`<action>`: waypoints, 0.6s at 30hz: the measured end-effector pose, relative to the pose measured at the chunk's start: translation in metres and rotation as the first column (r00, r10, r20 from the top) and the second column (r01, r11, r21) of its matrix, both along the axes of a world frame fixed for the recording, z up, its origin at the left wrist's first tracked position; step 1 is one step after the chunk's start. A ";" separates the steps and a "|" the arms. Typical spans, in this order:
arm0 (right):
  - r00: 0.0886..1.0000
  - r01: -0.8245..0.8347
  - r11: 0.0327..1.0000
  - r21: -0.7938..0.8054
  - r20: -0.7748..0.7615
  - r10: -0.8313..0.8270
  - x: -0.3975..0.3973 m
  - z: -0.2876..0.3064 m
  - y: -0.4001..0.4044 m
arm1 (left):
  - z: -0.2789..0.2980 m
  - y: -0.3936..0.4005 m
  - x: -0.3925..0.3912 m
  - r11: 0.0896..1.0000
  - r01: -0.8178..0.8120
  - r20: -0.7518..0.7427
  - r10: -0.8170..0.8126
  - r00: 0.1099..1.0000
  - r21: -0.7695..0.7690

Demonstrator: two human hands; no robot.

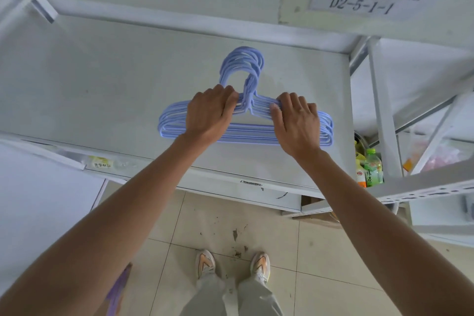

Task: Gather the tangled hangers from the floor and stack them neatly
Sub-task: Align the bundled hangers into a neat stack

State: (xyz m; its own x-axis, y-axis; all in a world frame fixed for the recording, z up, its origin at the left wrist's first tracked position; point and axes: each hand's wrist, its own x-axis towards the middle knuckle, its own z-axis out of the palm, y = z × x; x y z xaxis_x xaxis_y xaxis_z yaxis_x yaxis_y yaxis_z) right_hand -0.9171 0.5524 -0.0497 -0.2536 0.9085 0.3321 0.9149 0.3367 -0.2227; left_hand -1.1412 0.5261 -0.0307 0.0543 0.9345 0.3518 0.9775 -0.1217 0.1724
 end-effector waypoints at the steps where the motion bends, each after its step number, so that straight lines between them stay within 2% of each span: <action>1: 0.999 0.043 0.999 0.015 -0.014 -0.043 -0.003 -0.001 -0.001 | -0.002 -0.004 -0.004 1.000 0.014 0.017 -0.014 1.000 0.028; 4: 0.984 0.163 0.986 0.030 -0.082 -0.160 -0.011 -0.002 -0.006 | -0.008 -0.017 -0.011 0.995 -0.080 0.033 0.078 0.996 0.065; 7: 0.972 0.218 0.976 0.023 -0.096 -0.215 -0.014 -0.003 -0.011 | -0.011 -0.021 -0.001 0.962 -0.274 0.005 0.274 0.962 0.022; 9: 0.973 0.219 0.976 0.017 -0.084 -0.217 -0.016 -0.002 -0.011 | -0.008 -0.019 0.004 0.951 -0.308 0.008 0.308 0.951 -0.006; 15: 0.997 0.071 0.997 0.041 -0.026 -0.070 -0.005 -0.003 -0.008 | -0.009 -0.020 0.002 0.958 -0.287 -0.009 0.287 0.958 -0.002; 18: 0.994 -0.088 0.993 0.079 0.069 0.083 0.011 -0.006 -0.012 | -0.016 -0.031 -0.012 0.994 -0.103 -0.034 0.104 0.994 0.047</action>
